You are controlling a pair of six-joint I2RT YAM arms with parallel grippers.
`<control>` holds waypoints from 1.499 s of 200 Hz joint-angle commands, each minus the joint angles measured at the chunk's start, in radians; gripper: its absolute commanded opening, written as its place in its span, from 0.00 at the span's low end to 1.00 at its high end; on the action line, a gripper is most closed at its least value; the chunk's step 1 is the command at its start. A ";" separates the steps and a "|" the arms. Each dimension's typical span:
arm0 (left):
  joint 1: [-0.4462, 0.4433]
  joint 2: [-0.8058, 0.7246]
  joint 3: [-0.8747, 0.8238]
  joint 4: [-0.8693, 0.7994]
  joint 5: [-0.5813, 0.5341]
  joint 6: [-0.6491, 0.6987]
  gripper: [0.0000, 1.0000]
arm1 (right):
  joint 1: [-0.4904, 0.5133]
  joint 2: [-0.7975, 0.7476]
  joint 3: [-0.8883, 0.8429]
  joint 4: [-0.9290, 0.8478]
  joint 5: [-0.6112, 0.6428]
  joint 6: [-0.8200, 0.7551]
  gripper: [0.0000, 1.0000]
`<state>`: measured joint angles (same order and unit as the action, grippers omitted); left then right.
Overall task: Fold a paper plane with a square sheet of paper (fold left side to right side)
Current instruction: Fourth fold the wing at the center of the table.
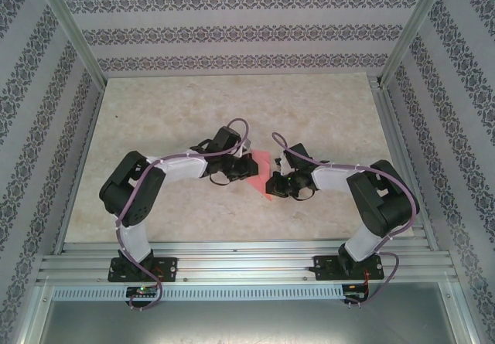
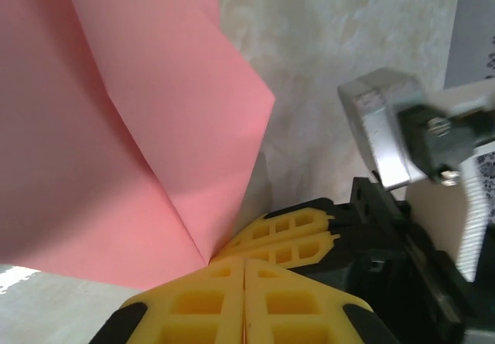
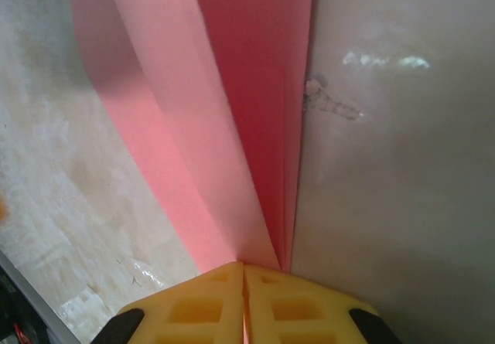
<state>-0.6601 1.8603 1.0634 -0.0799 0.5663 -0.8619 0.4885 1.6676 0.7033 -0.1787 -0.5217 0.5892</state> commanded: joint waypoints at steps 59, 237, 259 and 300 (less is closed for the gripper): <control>-0.044 0.095 0.030 0.117 0.005 -0.085 0.07 | 0.019 0.101 -0.048 -0.151 0.133 -0.020 0.08; -0.039 0.176 0.130 -0.056 -0.149 0.068 0.10 | 0.037 0.101 -0.037 -0.217 0.196 -0.038 0.07; -0.038 0.200 0.121 -0.037 -0.155 0.076 0.09 | 0.039 0.103 -0.037 -0.219 0.201 -0.038 0.07; -0.018 0.218 0.096 0.011 -0.164 0.079 0.10 | 0.041 0.104 -0.041 -0.224 0.207 -0.040 0.07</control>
<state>-0.6941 2.0300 1.1728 -0.0818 0.4587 -0.8181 0.5022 1.6764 0.7311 -0.2352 -0.4881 0.5743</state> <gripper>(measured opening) 0.094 0.073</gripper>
